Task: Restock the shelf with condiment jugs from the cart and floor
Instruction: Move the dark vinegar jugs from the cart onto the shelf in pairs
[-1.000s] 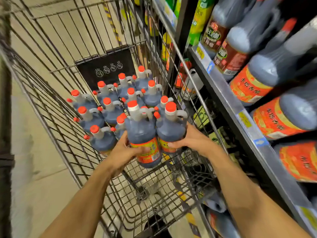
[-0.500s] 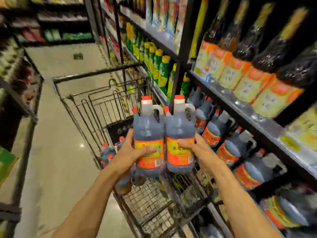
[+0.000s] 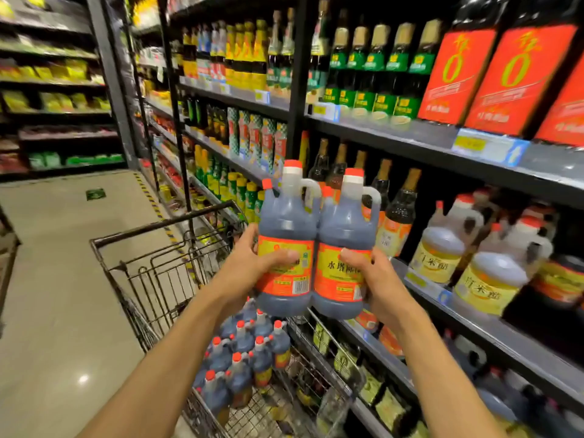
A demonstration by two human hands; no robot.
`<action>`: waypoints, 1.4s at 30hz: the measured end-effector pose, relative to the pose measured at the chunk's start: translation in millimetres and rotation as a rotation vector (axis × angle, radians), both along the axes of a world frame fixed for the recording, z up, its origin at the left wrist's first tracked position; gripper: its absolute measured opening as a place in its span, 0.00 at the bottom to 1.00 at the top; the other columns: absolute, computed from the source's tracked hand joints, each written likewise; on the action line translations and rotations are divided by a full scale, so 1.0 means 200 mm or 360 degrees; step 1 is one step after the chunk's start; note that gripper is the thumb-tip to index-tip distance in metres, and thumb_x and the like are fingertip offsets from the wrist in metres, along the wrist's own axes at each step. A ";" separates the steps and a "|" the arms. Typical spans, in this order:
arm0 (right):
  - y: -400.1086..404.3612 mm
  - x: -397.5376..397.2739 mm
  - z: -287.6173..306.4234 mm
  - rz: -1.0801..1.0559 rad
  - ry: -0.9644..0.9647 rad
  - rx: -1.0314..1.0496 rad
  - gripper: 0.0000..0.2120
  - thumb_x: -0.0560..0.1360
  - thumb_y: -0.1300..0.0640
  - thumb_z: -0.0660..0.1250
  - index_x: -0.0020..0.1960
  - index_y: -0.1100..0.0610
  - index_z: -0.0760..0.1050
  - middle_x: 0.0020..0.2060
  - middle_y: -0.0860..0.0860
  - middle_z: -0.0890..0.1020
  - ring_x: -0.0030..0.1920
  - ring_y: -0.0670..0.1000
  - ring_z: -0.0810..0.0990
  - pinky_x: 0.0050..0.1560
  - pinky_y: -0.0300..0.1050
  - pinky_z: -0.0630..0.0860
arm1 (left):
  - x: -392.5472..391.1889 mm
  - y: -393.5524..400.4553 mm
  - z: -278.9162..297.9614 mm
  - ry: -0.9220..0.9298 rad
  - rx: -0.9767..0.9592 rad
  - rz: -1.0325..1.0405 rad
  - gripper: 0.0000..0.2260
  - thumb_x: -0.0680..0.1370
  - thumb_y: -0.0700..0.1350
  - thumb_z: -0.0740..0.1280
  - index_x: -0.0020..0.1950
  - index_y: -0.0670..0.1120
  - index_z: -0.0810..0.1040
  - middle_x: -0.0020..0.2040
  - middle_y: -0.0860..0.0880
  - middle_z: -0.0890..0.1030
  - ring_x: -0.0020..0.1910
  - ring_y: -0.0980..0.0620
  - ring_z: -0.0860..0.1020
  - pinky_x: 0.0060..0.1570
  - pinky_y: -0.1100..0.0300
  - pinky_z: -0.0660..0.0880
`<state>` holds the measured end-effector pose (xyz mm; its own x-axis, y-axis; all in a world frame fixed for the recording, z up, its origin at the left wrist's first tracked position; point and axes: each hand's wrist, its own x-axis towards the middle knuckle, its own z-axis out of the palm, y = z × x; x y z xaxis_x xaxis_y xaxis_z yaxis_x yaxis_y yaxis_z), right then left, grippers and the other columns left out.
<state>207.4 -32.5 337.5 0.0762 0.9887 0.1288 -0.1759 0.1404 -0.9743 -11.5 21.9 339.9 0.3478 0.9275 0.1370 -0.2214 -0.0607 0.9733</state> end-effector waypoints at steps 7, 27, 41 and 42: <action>-0.50 0.20 0.13 -0.0407 -0.0047 0.0017 0.28 0.67 0.52 0.76 0.65 0.56 0.74 0.55 0.55 0.86 0.53 0.57 0.86 0.45 0.48 0.82 | 0.28 -0.20 0.12 -0.0016 -0.0001 -0.0444 0.37 0.58 0.48 0.81 0.64 0.47 0.73 0.55 0.42 0.85 0.52 0.41 0.85 0.49 0.45 0.82; -1.41 1.07 -0.03 -0.1283 0.0045 -0.0187 0.25 0.69 0.50 0.73 0.64 0.60 0.77 0.53 0.58 0.86 0.53 0.59 0.86 0.51 0.54 0.82 | 1.61 -0.70 0.02 0.0207 -0.0099 -0.1222 0.39 0.57 0.52 0.82 0.64 0.45 0.73 0.52 0.44 0.87 0.49 0.43 0.86 0.48 0.47 0.82; -1.27 1.31 -0.05 -0.1269 -0.0147 -0.0180 0.21 0.75 0.49 0.73 0.64 0.56 0.77 0.54 0.55 0.86 0.54 0.56 0.86 0.56 0.56 0.81 | 1.84 -0.55 -0.05 0.0285 0.0102 -0.1086 0.30 0.66 0.46 0.82 0.62 0.46 0.71 0.54 0.46 0.85 0.49 0.48 0.86 0.51 0.46 0.82; -1.26 1.32 -0.05 -0.1275 -0.0152 -0.0167 0.20 0.75 0.50 0.73 0.64 0.56 0.77 0.54 0.55 0.86 0.54 0.56 0.86 0.55 0.55 0.82 | 1.86 -0.55 -0.05 0.0281 0.0128 -0.1074 0.29 0.66 0.45 0.81 0.62 0.46 0.71 0.54 0.46 0.85 0.49 0.49 0.86 0.52 0.46 0.82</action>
